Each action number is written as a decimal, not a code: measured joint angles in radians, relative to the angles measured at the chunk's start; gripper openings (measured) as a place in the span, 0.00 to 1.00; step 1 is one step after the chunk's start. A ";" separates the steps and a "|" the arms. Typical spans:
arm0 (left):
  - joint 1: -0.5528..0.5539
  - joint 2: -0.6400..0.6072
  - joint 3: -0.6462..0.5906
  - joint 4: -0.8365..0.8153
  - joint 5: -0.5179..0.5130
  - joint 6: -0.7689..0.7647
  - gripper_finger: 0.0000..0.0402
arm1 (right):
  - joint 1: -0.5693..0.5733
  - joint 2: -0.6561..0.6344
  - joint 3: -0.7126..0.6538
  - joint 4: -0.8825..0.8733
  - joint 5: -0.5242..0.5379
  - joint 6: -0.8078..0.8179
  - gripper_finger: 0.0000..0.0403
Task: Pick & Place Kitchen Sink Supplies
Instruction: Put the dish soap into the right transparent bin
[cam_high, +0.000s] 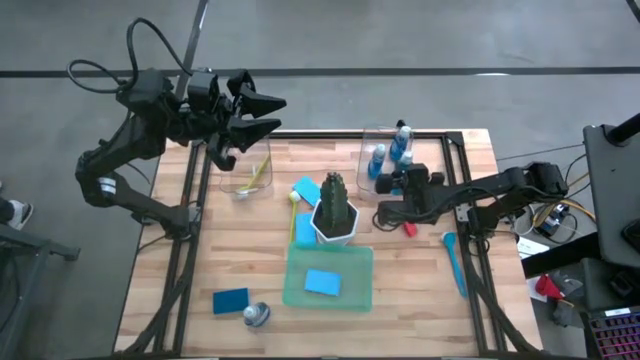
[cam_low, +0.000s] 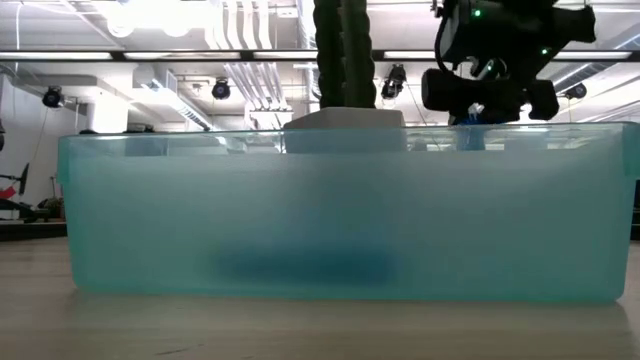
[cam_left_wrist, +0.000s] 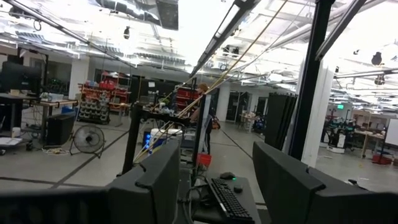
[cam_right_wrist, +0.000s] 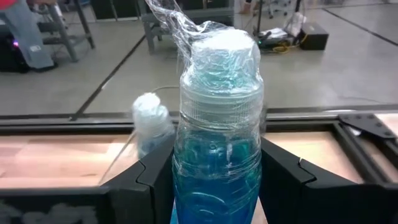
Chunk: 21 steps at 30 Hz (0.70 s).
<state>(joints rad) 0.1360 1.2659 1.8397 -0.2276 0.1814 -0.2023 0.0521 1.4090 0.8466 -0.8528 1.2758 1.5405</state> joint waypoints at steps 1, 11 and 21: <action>0.000 0.000 0.000 0.000 0.000 0.002 0.48 | 0.000 0.000 -0.008 0.032 0.000 -0.024 0.42; 0.000 0.001 0.000 0.001 0.000 -0.005 0.48 | -0.032 0.000 -0.085 0.201 -0.001 -0.154 0.42; 0.000 0.001 0.000 0.001 0.000 -0.006 0.49 | -0.063 0.001 -0.173 0.371 -0.024 -0.224 0.42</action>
<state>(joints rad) 0.1360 1.2667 1.8397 -0.2268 0.1814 -0.2084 -0.0114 1.4097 0.6737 -0.4817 1.2515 1.3162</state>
